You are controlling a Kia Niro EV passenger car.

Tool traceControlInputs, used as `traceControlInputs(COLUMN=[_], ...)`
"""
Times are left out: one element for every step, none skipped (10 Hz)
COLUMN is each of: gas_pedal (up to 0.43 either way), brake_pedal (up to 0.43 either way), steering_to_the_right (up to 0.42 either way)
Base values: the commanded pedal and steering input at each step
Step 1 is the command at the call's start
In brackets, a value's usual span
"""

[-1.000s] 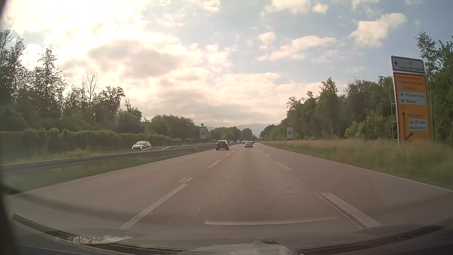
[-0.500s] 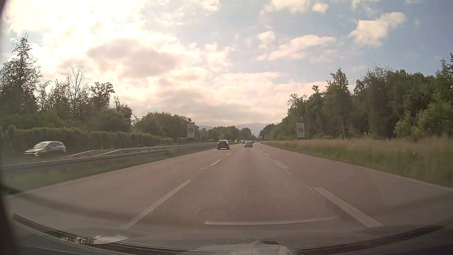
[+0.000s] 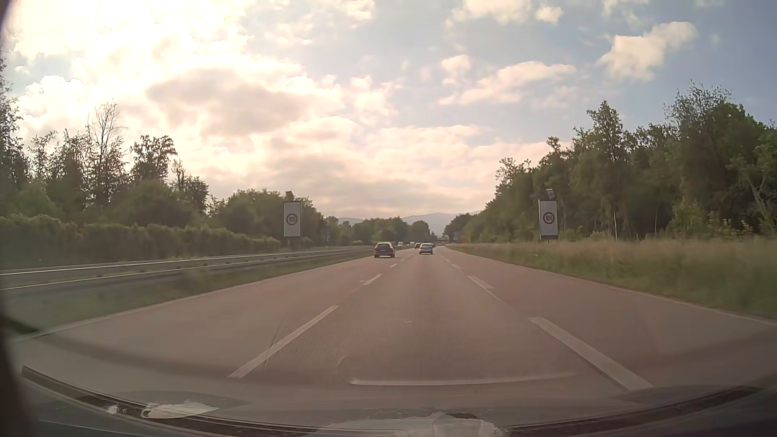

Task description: Follow the waypoints while adhering to traffic rules and regulations

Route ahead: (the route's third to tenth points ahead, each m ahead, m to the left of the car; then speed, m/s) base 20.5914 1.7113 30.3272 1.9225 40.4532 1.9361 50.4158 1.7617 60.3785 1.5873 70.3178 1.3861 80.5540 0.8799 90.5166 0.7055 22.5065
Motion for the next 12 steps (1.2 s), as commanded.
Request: traceControlInputs(gas_pedal=[0.189,0.189,0.189,0.189,0.189,0.189,0.189,0.189,0.189,0.177,0.157,0.157], brake_pedal=[0.000,0.000,0.000,0.000,0.000,0.000,0.000,0.000,0.000,0.000,0.000,0.000], steering_to_the_right=[0.001,0.001,0.001,0.001,0.001,0.001,0.001,0.001,0.001,0.001,0.001,0.001])
